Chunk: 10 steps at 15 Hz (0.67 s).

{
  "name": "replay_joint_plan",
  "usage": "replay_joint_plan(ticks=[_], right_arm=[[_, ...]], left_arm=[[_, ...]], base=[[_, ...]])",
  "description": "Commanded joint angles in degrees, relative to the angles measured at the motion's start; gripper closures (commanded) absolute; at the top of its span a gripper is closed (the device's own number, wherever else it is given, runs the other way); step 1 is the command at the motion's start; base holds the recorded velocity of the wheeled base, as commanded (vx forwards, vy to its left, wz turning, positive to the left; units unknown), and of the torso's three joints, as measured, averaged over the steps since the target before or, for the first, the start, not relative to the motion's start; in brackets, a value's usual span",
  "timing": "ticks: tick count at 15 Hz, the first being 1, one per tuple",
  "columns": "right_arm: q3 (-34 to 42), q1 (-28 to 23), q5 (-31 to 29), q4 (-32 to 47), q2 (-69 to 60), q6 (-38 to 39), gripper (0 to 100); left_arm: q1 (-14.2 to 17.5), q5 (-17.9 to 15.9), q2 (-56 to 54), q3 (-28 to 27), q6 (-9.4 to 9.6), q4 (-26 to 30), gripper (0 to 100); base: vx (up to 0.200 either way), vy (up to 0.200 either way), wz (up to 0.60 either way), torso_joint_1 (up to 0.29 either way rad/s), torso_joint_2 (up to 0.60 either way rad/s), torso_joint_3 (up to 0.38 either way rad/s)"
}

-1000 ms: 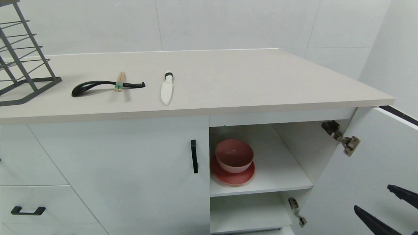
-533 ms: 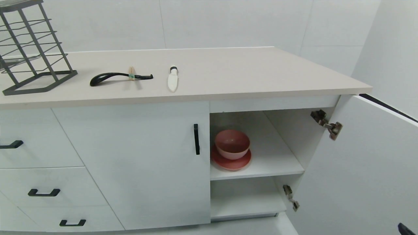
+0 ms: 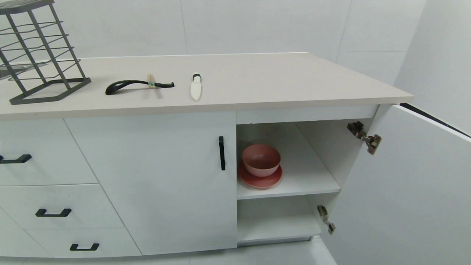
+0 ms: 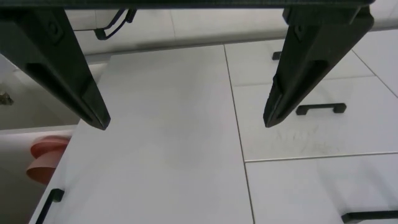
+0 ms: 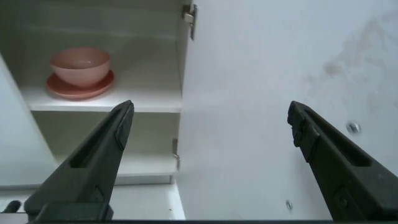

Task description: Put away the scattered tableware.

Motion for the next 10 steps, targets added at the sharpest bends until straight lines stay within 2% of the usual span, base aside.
replay_joint_plan(ticks=[1,3,5,7,10], right_arm=[[0.1,-2.5,-0.2,3.2,-7.0,0.9,0],[0.1,-2.5,-0.1,3.3,-7.0,2.0,0],[0.0,-2.5,0.0,3.6,-7.0,6.8,0],[-0.4,-2.5,1.1,8.7,-6.9,8.8,0],[0.0,-2.5,1.4,7.1,-6.9,8.8,0]], left_arm=[[0.0,0.1,0.0,0.0,-0.14,0.0,0],[0.0,0.1,0.0,0.0,-0.05,0.0,0],[0.0,0.4,0.0,0.0,-0.05,-0.1,0],[0.0,0.6,0.0,0.0,-0.05,-0.1,0],[0.0,0.6,0.0,0.0,-0.05,-0.1,0]], base=[[0.000,0.000,0.00,0.000,0.00,0.000],[0.000,0.000,0.00,0.000,0.00,0.000],[0.000,0.000,0.00,0.000,0.00,0.000],[-0.200,0.000,0.00,0.005,0.00,0.002],[-0.200,0.000,0.00,0.001,0.01,-0.006]])
